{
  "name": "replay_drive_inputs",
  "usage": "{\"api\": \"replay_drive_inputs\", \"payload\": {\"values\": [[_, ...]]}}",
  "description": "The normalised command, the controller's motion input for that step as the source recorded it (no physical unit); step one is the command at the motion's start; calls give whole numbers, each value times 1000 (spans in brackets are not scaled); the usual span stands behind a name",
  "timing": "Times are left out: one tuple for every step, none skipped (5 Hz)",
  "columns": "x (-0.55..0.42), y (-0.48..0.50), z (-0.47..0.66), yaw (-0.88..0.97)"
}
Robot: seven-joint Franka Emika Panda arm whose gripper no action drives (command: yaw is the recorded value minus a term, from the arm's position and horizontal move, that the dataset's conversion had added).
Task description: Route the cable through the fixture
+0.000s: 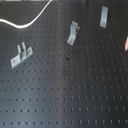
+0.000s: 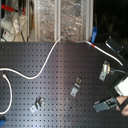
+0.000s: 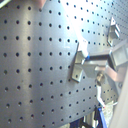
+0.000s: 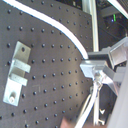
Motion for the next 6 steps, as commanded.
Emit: {"api": "replay_drive_inputs", "payload": {"values": [[-13,-11,-1,0],[-148,133,649,-6],[-217,232,777,-37],[-317,369,534,-286],[-25,220,200,-822],[-16,274,88,-791]]}}
